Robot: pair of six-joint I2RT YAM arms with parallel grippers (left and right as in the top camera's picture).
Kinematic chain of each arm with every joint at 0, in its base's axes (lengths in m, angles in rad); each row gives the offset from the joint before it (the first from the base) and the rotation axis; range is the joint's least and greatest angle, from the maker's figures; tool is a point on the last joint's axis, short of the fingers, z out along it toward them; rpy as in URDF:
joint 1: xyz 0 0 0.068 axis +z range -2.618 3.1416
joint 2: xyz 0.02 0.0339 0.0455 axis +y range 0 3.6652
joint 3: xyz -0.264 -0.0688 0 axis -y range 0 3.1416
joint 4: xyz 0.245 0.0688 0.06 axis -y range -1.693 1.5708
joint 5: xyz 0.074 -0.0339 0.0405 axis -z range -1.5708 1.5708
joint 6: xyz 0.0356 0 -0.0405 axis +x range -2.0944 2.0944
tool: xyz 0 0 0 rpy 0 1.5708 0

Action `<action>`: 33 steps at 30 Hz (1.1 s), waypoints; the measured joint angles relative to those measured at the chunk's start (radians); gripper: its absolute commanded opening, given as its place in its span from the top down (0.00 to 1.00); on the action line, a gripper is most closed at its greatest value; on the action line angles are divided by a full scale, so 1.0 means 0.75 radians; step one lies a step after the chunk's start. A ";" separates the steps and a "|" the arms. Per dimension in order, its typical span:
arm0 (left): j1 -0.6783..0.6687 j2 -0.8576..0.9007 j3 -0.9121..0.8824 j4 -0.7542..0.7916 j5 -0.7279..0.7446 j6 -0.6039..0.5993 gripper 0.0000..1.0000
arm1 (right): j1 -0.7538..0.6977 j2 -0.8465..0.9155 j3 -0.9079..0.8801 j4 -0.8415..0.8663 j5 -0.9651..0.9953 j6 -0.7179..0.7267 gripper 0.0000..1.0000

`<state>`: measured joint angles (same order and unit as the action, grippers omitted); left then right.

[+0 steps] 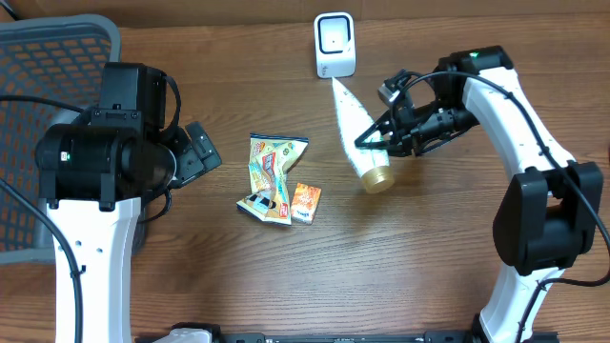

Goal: Scan the item barcode
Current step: 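Lift the Pantene tube and carry it up toward the scanner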

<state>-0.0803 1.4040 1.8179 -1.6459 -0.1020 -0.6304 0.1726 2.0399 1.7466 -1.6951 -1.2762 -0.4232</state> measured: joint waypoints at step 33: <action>0.000 0.000 0.000 0.000 0.000 0.000 0.00 | 0.314 0.000 0.000 0.022 0.069 -0.134 0.96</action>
<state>-0.0803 1.4040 1.8179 -1.6459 -0.1020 -0.6304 0.4084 2.0399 1.7466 -1.6783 -1.2247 -0.5240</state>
